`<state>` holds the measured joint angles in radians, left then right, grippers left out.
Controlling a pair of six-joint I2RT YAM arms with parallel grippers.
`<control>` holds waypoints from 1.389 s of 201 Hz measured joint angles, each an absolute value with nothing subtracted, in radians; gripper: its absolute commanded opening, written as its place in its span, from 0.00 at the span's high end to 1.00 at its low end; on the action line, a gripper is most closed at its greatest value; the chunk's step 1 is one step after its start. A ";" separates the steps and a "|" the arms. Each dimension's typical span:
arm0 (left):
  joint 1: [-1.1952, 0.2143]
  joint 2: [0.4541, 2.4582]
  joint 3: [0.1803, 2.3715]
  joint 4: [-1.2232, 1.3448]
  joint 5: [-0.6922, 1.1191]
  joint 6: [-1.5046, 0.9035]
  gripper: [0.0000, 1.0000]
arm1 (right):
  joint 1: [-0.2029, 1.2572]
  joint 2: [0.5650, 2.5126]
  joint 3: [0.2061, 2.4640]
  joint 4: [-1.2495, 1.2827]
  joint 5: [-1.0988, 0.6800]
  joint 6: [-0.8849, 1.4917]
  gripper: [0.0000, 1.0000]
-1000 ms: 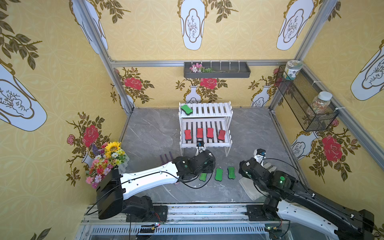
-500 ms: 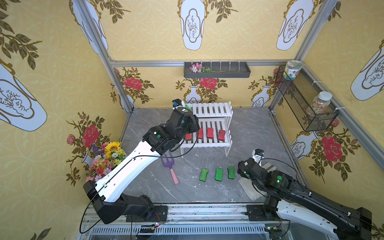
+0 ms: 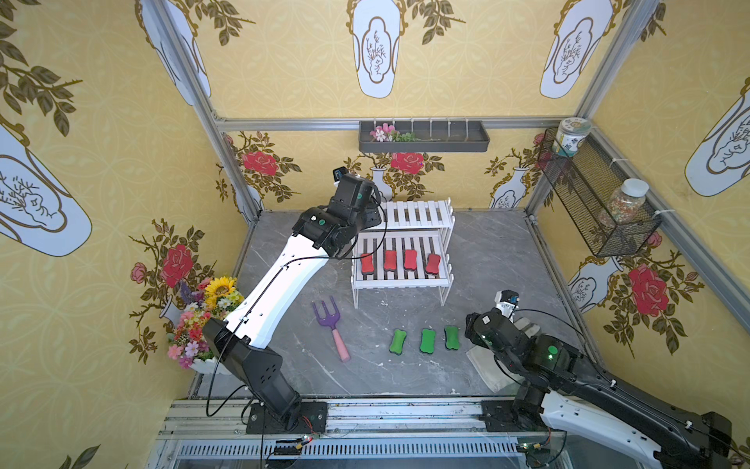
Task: Remove the whiteboard erasers from the shelf
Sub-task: Pick up the whiteboard eraser from the shelf.
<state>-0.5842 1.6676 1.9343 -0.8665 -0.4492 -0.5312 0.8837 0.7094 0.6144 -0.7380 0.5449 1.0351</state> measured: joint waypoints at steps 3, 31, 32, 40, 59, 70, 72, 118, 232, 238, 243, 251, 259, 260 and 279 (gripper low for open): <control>-0.582 1.677 1.946 -0.874 -0.452 -0.532 0.37 | 0.884 0.707 0.614 -0.738 0.546 1.035 0.26; -0.583 1.752 2.061 -0.939 -0.439 -0.536 0.39 | 0.883 0.683 0.609 -0.740 0.549 1.031 0.25; -0.583 1.755 2.065 -0.941 -0.439 -0.536 0.39 | 0.883 0.682 0.608 -0.740 0.549 1.030 0.26; -0.582 1.777 2.099 -0.961 -0.440 -0.546 0.39 | 0.882 0.672 0.603 -0.741 0.549 1.024 0.26; -0.579 1.817 2.148 -0.998 -0.442 -0.559 0.39 | 0.882 0.650 0.595 -0.743 0.551 1.024 0.26; -0.581 1.831 2.161 -1.021 -0.446 -0.562 0.38 | 0.881 0.636 0.591 -0.748 0.552 1.024 0.26; -0.581 1.833 2.163 -1.026 -0.447 -0.564 0.38 | 0.881 0.633 0.590 -0.749 0.553 1.024 0.26; -0.582 1.865 2.185 -1.072 -0.465 -0.600 0.37 | 0.879 0.571 0.559 -0.761 0.555 1.024 0.26; -0.619 1.969 2.291 -1.146 -0.587 -0.609 0.35 | 0.876 0.479 0.532 -0.796 0.573 1.026 0.25; -0.622 1.981 2.307 -1.153 -0.595 -0.605 0.35 | 0.876 0.475 0.530 -0.797 0.574 1.030 0.25; -0.626 1.991 2.320 -1.161 -0.605 -0.601 0.35 | 0.876 0.471 0.528 -0.800 0.575 1.034 0.25; -0.633 2.005 2.335 -1.172 -0.620 -0.596 0.35 | 0.876 0.467 0.525 -0.810 0.576 1.043 0.25; -0.640 2.014 2.342 -1.182 -0.634 -0.586 0.36 | 0.876 0.464 0.523 -0.814 0.576 1.044 0.25; -0.641 2.015 2.342 -1.183 -0.636 -0.583 0.36 | 0.876 0.463 0.522 -0.814 0.577 1.044 0.25; -0.652 2.022 2.341 -1.209 -0.656 -0.575 0.36 | 0.876 0.461 0.518 -0.815 0.576 1.047 0.25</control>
<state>-0.6521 2.0224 2.3405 -1.2087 -0.6563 -0.5751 0.8761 0.4606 0.5182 -0.8154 0.5762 1.0473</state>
